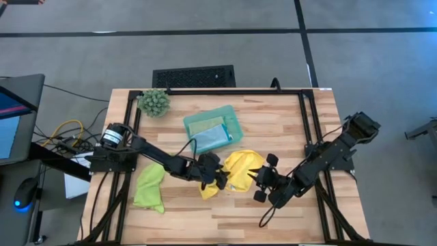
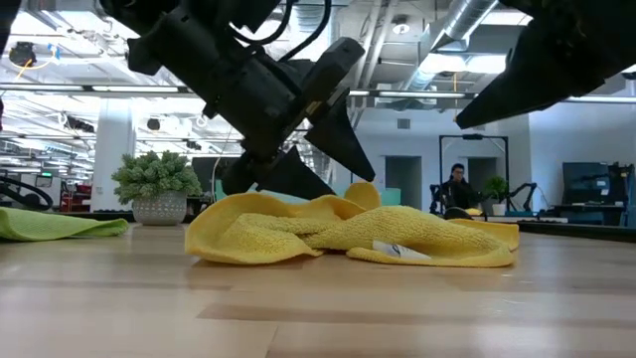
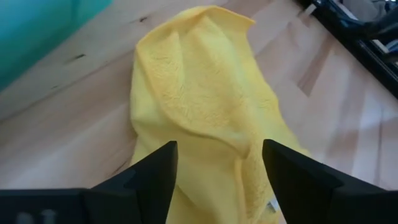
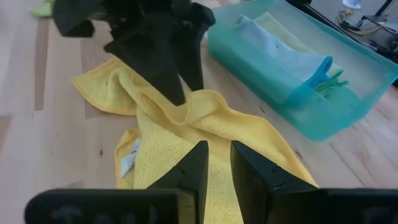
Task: Fold microfiber towels
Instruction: Fold the yellow towel
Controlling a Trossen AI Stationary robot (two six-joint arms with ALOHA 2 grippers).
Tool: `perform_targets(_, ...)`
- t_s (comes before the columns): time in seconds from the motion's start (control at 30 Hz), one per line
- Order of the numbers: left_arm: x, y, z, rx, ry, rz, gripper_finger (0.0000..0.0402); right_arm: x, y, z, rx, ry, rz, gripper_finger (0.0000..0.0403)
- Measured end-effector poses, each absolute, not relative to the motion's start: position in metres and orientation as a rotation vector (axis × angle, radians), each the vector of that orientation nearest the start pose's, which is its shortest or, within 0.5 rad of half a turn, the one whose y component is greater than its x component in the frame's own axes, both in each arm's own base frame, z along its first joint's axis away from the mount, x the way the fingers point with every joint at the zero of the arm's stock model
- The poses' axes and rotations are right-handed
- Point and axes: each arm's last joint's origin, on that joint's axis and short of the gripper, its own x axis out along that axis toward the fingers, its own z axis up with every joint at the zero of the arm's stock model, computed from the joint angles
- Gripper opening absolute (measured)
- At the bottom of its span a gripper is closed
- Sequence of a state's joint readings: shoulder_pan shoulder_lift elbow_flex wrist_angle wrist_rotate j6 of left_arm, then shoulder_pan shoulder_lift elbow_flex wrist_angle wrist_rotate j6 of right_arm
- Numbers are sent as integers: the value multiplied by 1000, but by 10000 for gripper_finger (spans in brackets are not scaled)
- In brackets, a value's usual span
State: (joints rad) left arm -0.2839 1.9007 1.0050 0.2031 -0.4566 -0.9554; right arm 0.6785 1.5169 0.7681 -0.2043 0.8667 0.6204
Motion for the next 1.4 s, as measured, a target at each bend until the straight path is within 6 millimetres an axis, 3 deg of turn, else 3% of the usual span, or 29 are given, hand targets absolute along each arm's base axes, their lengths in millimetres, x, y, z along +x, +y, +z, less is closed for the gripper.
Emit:
perform_targets(0.27, 370, -78, 139, -699, 528, 453, 180, 229, 156, 174, -69, 585, -365, 91)
perform_targets(0.5, 371, -75, 139, -681, 533, 444, 140, 229, 157, 174, -65, 595, -352, 91)
perform_targets(0.83, 370, -72, 141, -515, 508, 486, 9, 228, 156, 173, -71, 609, -346, 91)
perform_targets(1.0, 366, -73, 163, -453, 482, 448, 3, 227, 156, 172, -84, 628, -344, 91)
perform_targets(1.23, 343, -83, 205, -342, 486, 402, 1, 219, 157, 167, -53, 696, -339, 91)
perform_targets(1.4, 326, -98, 227, -295, 474, 342, 1, 204, 147, 159, 20, 810, -468, 91)
